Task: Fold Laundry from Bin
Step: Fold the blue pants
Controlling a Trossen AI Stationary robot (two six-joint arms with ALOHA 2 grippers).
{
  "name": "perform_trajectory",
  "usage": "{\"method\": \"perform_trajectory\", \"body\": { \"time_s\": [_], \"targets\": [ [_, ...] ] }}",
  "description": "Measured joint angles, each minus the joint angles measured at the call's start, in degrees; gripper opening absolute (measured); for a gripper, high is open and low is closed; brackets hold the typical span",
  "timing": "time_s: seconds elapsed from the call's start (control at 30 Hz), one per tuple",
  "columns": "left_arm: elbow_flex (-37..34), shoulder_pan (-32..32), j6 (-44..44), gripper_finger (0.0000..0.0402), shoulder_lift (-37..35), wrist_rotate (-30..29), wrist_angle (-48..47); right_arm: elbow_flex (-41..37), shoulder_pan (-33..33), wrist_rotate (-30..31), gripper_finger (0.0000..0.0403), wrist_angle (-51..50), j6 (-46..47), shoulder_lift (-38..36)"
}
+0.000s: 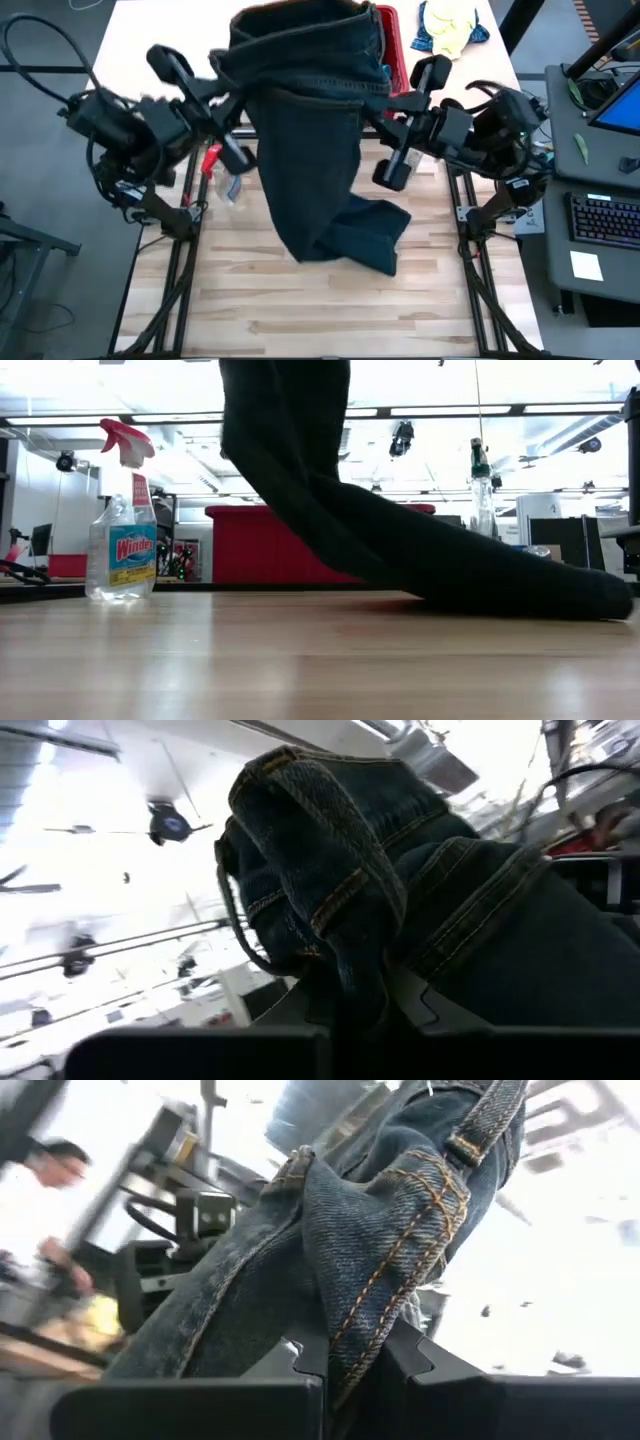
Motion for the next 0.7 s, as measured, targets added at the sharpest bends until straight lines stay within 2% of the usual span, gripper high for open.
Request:
{"method": "perform_trajectory", "body": {
  "time_s": [0.17, 0.27, 0.4, 0.5, 0.57, 0.7],
  "targets": [
    [0.3, 4.29, 0.21, 0.0013, 0.04, 7.41, 0.55, 0.12, -0.08, 4.69, 0.0026, 7.41, -10.32, 1.41],
    [0.28, 6.56, 0.33, 0.0013, 0.13, 9.02, 3.21, 0.78, -0.1, 5.7, 0.0025, 11.41, -14.51, 2.51],
    [0.19, 9.23, -1.95, 0.0013, 0.26, 9.6, 7.52, 1.36, -0.19, 5.84, 0.0024, 13.09, -13.94, 2.69],
    [0.19, 9.73, -9.39, 0.0013, 0.22, 9.61, 5.98, 1.44, -0.14, 5.93, 0.0024, 6.59, -8.18, 1.58],
    [0.2, 9.74, -13.78, 0.0013, -0.11, 9.45, 1.34, 1.44, -0.12, 6.06, 0.0024, -1.03, -4.11, 0.29],
    [-0.09, 9.87, -15.72, 0.0013, -0.48, 7.87, -10.56, 1.44, -1.61, 9.8, 0.0024, -14.29, 2.03, -0.95]
  ]
}}
